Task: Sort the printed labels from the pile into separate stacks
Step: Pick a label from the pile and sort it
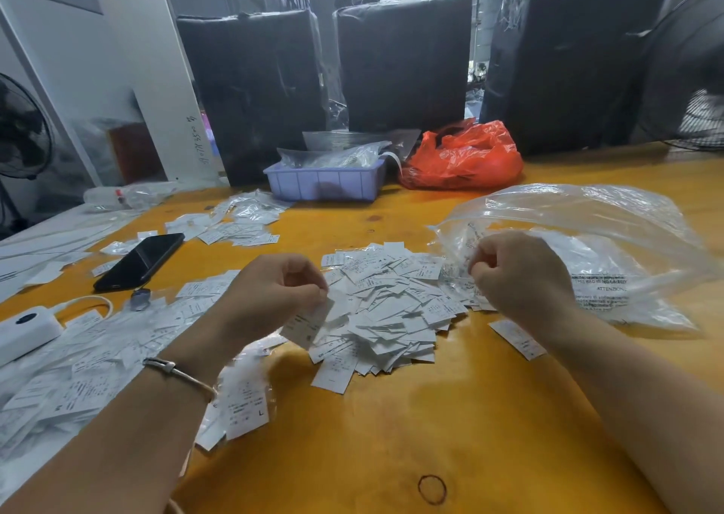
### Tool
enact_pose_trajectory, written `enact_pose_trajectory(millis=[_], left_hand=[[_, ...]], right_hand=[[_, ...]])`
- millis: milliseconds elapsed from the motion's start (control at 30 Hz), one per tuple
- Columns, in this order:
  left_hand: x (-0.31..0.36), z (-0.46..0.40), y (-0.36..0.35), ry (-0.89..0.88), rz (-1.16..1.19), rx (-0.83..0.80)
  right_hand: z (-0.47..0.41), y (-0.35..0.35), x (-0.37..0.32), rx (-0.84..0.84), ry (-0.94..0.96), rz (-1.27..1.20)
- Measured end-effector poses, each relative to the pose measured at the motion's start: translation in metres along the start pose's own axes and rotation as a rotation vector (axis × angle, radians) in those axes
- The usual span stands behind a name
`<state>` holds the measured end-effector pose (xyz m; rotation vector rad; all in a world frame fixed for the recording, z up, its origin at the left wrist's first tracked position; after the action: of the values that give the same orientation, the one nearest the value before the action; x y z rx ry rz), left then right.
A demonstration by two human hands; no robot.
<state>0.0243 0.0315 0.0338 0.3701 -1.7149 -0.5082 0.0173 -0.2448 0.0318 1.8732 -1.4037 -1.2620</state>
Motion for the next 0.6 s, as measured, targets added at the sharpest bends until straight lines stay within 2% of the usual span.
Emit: enact_pose_trajectory(millis=[133, 267, 333, 467, 600], left_hand=[[-0.018, -0.007, 0.017, 0.112, -0.166, 0.129], [-0.034, -0.010, 0.028, 0.251, -0.512, 0.131], [-0.037, -0.010, 0.029, 0.286, -0.609, 0.130], [-0.036, -0.009, 0.028, 0.321, -0.706, 0.120], [-0.033, -0.008, 0.025, 0.278, -0.726, 0.122]], right_hand=[[-0.010, -0.005, 0.025, -0.022, -0.112, 0.244], [-0.016, -0.017, 0.042, -0.136, -0.168, 0.357], [-0.018, -0.021, 0.047, -0.181, -0.184, 0.407], [-0.021, -0.022, 0.053, -0.131, -0.174, 0.407], [-0.023, -0.020, 0.053, -0.047, -0.163, 0.345]])
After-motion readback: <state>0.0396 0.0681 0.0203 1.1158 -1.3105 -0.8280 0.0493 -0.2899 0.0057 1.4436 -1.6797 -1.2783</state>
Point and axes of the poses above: each hand's wrist, its own z-axis away from the middle knuckle, its own y-axis out of the back of the hand, x = y × z, the point moved 4 cm from there along -z, towards the middle knuckle, and after that the axes turned 7 degrees about z, right-handed, at the moved point
